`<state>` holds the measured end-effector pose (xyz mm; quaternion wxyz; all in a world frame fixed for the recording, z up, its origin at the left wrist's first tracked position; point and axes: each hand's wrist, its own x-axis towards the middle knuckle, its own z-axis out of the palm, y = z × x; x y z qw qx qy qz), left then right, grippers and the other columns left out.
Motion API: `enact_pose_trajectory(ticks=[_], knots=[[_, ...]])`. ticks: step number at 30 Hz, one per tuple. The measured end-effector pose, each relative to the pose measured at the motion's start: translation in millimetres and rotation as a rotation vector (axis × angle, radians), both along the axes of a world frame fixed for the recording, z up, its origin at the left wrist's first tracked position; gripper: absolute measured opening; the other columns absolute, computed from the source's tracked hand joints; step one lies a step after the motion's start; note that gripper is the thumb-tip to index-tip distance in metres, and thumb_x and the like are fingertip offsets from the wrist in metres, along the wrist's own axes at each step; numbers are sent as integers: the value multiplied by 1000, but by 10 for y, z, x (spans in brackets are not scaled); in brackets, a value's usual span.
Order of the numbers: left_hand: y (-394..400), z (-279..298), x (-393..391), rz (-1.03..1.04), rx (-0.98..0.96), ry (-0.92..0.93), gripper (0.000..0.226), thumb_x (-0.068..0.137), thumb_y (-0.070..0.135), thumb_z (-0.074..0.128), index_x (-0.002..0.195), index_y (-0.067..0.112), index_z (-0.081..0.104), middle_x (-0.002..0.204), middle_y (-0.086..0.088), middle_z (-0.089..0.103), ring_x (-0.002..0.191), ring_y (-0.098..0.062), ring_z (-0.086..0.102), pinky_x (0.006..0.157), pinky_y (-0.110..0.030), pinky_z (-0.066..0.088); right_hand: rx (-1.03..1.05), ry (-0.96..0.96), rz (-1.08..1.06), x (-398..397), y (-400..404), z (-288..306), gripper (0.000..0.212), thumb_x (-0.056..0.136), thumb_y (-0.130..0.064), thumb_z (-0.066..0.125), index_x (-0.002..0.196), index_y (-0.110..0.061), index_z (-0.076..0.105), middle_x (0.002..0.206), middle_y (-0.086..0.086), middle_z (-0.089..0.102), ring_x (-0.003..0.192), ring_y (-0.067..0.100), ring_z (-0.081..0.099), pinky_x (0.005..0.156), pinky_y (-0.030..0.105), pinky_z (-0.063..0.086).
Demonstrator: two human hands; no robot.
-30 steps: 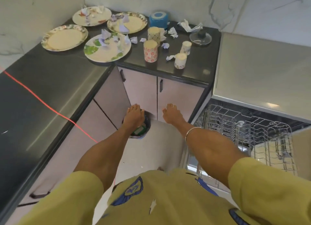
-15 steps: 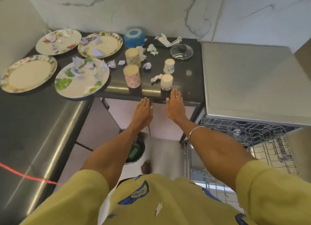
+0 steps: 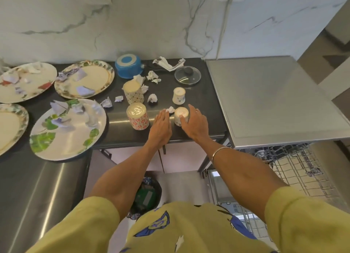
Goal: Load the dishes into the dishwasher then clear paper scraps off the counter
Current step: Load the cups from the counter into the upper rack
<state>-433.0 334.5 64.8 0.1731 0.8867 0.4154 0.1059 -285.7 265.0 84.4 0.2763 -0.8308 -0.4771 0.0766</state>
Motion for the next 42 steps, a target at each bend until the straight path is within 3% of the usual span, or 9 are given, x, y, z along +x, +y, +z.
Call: enact_pose_trajectory(ticks=[5,13,17,20,23,27,32,36,42], knots=[[161,69,38,10,4,54,60,100,11,36,154,1,15,163,-18,13,152,-29,9,124,-39,10,-89,8,15,-70,135,-12,76,84,-60,57,144,-18,35,143,8,50,126,29,51,97,52,49],[402,426,79,82,169,27,67,90,6,54,152,4,27,161,-17,22,151,-29,15,124,-40,14,-151,-5,93,29,283,42,61,82,-55,65,129,-23,45,122,4,63,109,26,61,87,43,53],[498,549,2,236,318,150,37,87,16,55,121,6,63,136,-16,57,139,-34,35,121,-44,21,-197,12,139,73,329,65,64,81,-52,67,132,-22,43,125,6,60,111,28,60,89,43,53],[527,559,-158,400,320,182,27,82,22,57,100,8,73,129,-20,61,135,-41,39,119,-51,17,-234,36,179,89,361,63,64,82,-48,68,133,-21,41,128,8,57,114,30,58,91,45,52],[531,479,-335,447,208,162,43,83,34,55,121,14,64,135,-14,58,132,-41,42,109,-58,36,-266,44,192,87,394,61,64,83,-45,69,134,-20,39,130,10,55,115,31,57,92,45,51],[509,397,-452,388,71,44,60,83,33,65,137,18,44,144,-8,46,134,-38,38,89,-54,55,-285,46,207,88,428,67,64,84,-41,70,134,-19,38,131,12,53,117,33,56,94,44,51],[494,393,-528,391,51,-37,66,83,30,72,141,24,41,148,-13,36,140,-34,30,97,-51,50,-273,96,207,93,415,82,63,85,-38,71,135,-18,38,133,13,51,121,33,53,98,44,49],[520,471,-542,483,-50,-66,80,77,36,80,140,10,38,139,-16,47,128,-35,46,97,-45,50,-242,104,195,77,372,72,64,86,-38,71,137,-18,37,135,13,50,123,32,52,100,43,48],[628,620,-519,502,-231,29,92,77,39,81,145,5,30,142,-22,40,126,-38,48,98,-42,47,-211,125,153,41,354,114,68,84,-41,71,138,-18,37,133,14,50,121,34,52,100,44,49]])
